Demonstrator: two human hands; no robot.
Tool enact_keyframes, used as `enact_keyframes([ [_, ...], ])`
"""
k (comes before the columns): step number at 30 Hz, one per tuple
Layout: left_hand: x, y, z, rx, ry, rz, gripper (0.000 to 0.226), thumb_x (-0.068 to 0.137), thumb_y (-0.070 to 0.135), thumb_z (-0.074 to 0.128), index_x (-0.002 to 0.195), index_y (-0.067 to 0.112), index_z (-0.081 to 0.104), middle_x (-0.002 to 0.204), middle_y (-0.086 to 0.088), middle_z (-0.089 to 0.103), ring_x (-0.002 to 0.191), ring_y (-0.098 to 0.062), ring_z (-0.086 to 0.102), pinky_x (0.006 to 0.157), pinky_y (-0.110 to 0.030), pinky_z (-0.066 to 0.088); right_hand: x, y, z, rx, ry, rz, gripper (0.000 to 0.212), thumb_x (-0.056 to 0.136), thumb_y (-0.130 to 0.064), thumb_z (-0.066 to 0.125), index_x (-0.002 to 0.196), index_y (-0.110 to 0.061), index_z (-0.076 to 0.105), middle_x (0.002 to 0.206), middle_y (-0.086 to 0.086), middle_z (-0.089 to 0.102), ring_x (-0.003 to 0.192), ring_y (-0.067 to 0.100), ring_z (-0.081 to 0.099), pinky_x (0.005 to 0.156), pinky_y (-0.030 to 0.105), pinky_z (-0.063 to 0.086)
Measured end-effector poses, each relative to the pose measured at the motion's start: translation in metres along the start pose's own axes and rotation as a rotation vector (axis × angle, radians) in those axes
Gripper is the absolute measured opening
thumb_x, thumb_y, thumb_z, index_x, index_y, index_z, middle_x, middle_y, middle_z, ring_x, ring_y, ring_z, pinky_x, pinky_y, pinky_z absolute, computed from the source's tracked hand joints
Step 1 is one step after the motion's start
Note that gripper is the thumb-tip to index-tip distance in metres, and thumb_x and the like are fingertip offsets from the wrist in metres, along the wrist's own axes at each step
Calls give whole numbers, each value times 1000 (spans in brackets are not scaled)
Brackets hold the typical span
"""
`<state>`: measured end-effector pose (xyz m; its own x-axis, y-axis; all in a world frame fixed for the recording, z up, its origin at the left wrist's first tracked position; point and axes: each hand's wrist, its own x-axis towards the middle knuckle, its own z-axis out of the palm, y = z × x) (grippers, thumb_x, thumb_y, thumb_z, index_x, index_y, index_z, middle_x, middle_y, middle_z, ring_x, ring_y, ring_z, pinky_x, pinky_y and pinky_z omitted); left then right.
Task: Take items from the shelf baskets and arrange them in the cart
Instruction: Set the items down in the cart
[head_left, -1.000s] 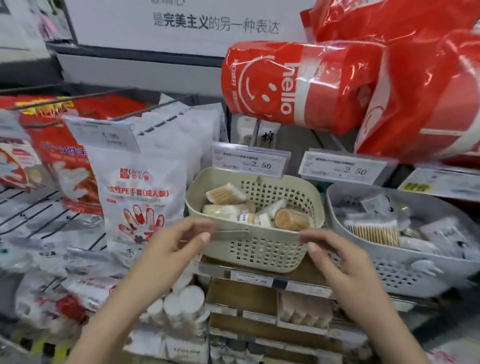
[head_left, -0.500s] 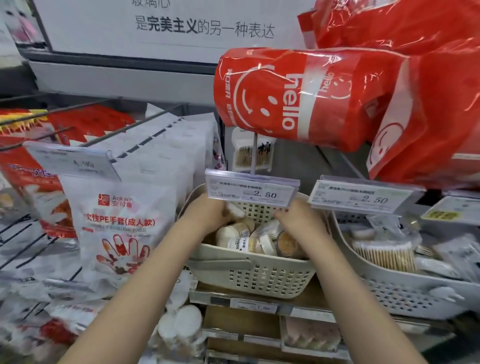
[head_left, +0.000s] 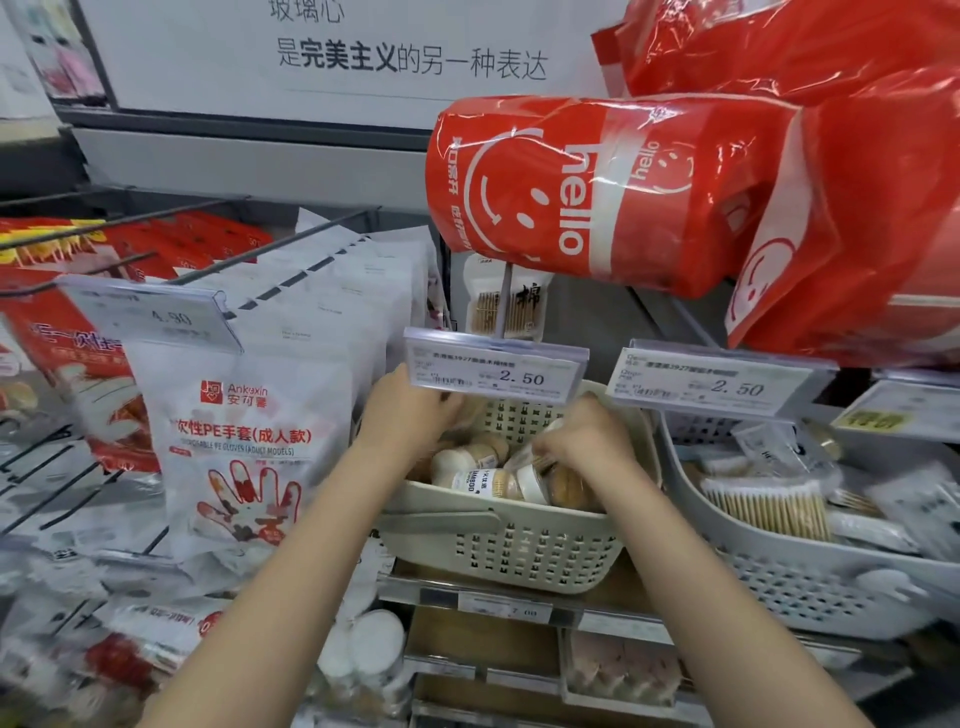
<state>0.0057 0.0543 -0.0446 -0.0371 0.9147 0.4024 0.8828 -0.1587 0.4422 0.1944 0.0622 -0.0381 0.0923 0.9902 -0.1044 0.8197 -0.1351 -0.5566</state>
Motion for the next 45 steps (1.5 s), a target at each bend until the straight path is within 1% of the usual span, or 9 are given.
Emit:
enact_keyframes([
  [3, -17, 14, -14, -362, 132, -139, 16, 87, 33, 62, 82, 18, 64, 72, 5, 66, 69, -10, 63, 54, -27, 50, -6, 5, -6, 229, 127, -58, 18, 79, -28, 71, 72, -18, 57, 67, -4, 58, 62, 9, 55, 50, 22, 39],
  [8, -49, 34, -33, -697, 311, -343, 6, 87, 21, 62, 81, 22, 64, 74, 8, 69, 70, 3, 64, 56, -15, 51, -28, 3, -23, 835, 185, -64, 9, 80, -8, 66, 79, -17, 63, 79, -1, 66, 77, 14, 63, 63, 27, 48],
  [11, -72, 42, -42, -985, 252, -493, 7, 90, 12, 59, 96, 11, 62, 90, -6, 73, 83, -18, 71, 73, -33, 58, -48, 7, -31, 1060, 201, -64, 15, 82, -3, 64, 84, -18, 63, 78, -8, 69, 78, 10, 69, 58, 24, 53],
  [17, -130, 52, -68, -1327, 145, -517, 41, 86, -10, 52, 117, 16, 53, 105, -3, 72, 95, -18, 70, 73, -28, 58, -100, 19, -45, 1512, 62, 42, 9, 92, -5, 58, 95, -12, 63, 78, -3, 75, 72, 9, 72, 53, 21, 55],
  [28, -271, 40, -88, -1488, 281, -750, 43, 90, 1, 48, 127, 22, 52, 122, -6, 65, 106, -26, 66, 77, -41, 59, -205, 40, 6, 1516, -401, 321, 15, 94, -18, 54, 105, -11, 63, 98, 12, 74, 85, 25, 73, 59, 38, 61],
  [32, -337, 32, -94, -1466, 383, -890, 66, 83, 19, 56, 138, 46, 32, 135, -9, 54, 96, -39, 68, 67, -42, 60, -239, 30, 46, 1394, -651, 408, 20, 97, -23, 51, 102, -10, 65, 94, 12, 75, 77, 24, 73, 50, 32, 58],
  [38, -429, 5, -115, -1487, 695, -1005, 36, 77, 15, 59, 111, 27, 58, 103, -7, 72, 73, -26, 70, 55, -30, 57, -289, -3, 96, 1205, -936, 478, 24, 98, -25, 50, 109, -9, 63, 95, 15, 74, 61, 22, 71, 38, 24, 49],
  [41, -461, -15, -128, -1599, 872, -1008, 15, 71, 0, 60, 71, 14, 65, 83, -13, 68, 68, -23, 68, 50, -26, 52, -305, -25, 120, 1141, -1010, 462, 19, 99, -24, 48, 102, -13, 63, 84, 10, 75, 61, 20, 72, 40, 27, 52],
  [45, -493, -48, -149, -1616, 995, -1031, 26, 56, -15, 53, 59, 3, 71, 76, -22, 67, 74, -27, 61, 52, -25, 54, -327, -66, 163, 1058, -1079, 440, 18, 99, -23, 46, 93, -14, 61, 77, 9, 75, 59, 20, 71, 42, 31, 55],
])
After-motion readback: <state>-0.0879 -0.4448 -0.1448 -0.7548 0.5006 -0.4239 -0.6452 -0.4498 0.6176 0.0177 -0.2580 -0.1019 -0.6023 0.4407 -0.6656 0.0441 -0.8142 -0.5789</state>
